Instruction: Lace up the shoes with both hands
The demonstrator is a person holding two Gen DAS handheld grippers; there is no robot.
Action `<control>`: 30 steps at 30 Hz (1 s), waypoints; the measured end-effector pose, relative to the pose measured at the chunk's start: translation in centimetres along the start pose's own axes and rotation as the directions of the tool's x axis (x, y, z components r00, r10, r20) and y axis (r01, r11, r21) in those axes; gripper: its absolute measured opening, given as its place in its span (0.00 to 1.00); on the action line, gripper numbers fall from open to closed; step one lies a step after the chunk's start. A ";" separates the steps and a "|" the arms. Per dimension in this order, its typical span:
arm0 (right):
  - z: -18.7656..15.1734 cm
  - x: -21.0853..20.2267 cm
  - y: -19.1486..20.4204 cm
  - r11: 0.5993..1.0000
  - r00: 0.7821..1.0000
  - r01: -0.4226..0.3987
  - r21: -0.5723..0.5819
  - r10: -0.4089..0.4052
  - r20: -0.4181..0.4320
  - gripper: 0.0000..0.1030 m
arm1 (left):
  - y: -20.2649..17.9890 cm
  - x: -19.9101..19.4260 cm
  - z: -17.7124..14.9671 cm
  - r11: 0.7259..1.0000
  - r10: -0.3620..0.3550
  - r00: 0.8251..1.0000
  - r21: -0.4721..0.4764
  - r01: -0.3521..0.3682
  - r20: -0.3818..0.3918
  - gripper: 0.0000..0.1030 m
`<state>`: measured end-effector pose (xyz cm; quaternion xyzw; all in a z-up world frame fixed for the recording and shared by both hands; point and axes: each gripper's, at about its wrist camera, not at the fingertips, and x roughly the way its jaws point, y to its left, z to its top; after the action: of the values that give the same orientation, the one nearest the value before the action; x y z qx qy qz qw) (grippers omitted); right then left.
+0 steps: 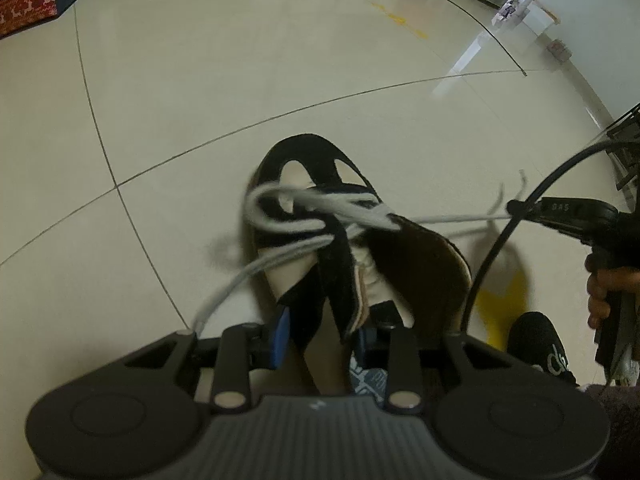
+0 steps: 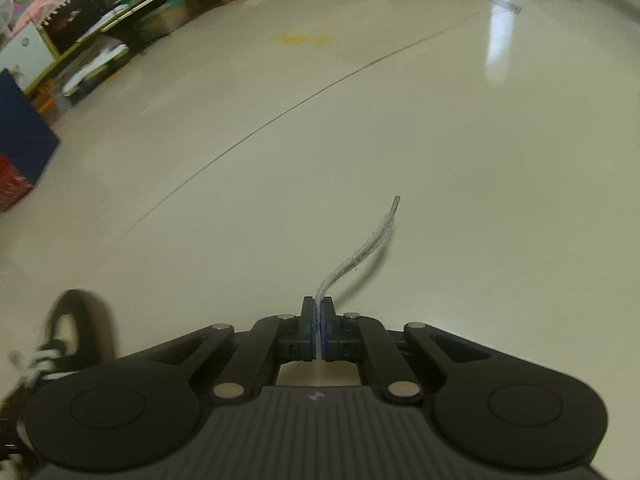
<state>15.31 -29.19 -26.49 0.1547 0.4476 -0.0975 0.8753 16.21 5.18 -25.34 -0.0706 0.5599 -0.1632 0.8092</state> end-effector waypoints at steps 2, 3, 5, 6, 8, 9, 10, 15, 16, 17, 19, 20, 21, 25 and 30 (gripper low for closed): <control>0.3 0.1 -0.9 0.999 0.999 0.050 -0.012 -0.050 0.021 0.02 | 0.1 0.0 0.0 1.000 0.000 1.000 -0.001 0.000 -0.002 0.33; 0.4 0.2 -1.4 0.997 0.997 0.074 -0.016 -0.074 0.030 0.02 | 0.1 0.0 0.0 1.000 0.000 1.000 0.000 0.000 -0.002 0.33; 0.5 0.4 -2.4 0.995 0.994 0.101 -0.007 -0.100 0.032 0.02 | 0.1 0.0 0.0 1.000 0.000 1.000 0.001 0.000 -0.002 0.33; 0.5 0.5 -2.8 0.994 0.994 0.108 0.002 -0.108 0.031 0.02 | 0.1 0.0 0.0 1.000 0.000 1.000 0.001 0.000 -0.003 0.33; 0.5 0.8 -3.3 0.995 0.995 0.100 0.015 -0.100 0.014 0.02 | 0.1 0.0 0.0 1.000 0.000 1.000 0.000 0.000 -0.003 0.33; 0.3 0.9 -3.4 0.995 0.996 0.094 0.021 -0.094 0.004 0.02 | 0.1 0.0 0.0 1.000 0.000 1.000 0.000 0.000 -0.005 0.34; 0.2 1.1 -3.5 0.996 0.996 0.090 0.028 -0.090 -0.007 0.03 | 0.1 -0.1 0.0 1.000 0.000 1.000 -0.001 0.000 -0.006 0.34; 0.0 1.5 -3.8 0.994 0.997 0.051 0.095 -0.045 -0.061 0.15 | -0.1 -0.2 0.2 1.000 0.001 1.000 0.004 -0.001 -0.011 0.34; 0.0 1.4 -3.8 0.993 0.997 0.039 0.112 -0.031 -0.069 0.21 | -0.1 -0.3 0.3 1.000 0.001 1.000 0.005 -0.001 -0.010 0.34; 0.1 1.2 -3.5 0.992 0.997 0.021 0.127 -0.012 -0.072 0.29 | -0.2 -0.3 0.4 1.000 0.000 1.000 0.007 0.000 -0.008 0.34; 0.3 0.7 -2.6 0.989 0.996 -0.018 0.146 0.030 -0.079 0.29 | -0.3 -0.5 0.5 1.000 -0.002 1.000 0.011 0.002 -0.002 0.34; 0.3 0.7 -2.3 0.988 0.994 -0.040 0.151 0.054 -0.090 0.30 | -0.4 -0.6 0.6 1.000 -0.002 1.000 0.014 0.002 0.002 0.34; 0.3 0.7 -1.9 0.986 0.992 -0.062 0.157 0.078 -0.101 0.30 | -0.5 -0.7 0.7 1.000 -0.002 1.000 0.017 0.002 0.007 0.34; -0.1 0.7 0.1 0.968 0.969 -0.171 0.185 0.199 -0.149 0.30 | -0.7 -0.9 1.0 1.000 -0.005 1.000 0.026 0.005 0.016 0.34; -0.4 0.7 2.7 0.929 0.917 -0.285 0.237 0.336 -0.214 0.30 | -0.6 -0.7 1.2 1.000 -0.006 1.000 0.017 0.005 0.013 0.36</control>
<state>16.24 -26.52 -26.82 0.3227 0.5122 0.0188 0.7957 16.99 4.73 -24.08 -0.0664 0.5532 -0.1697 0.8128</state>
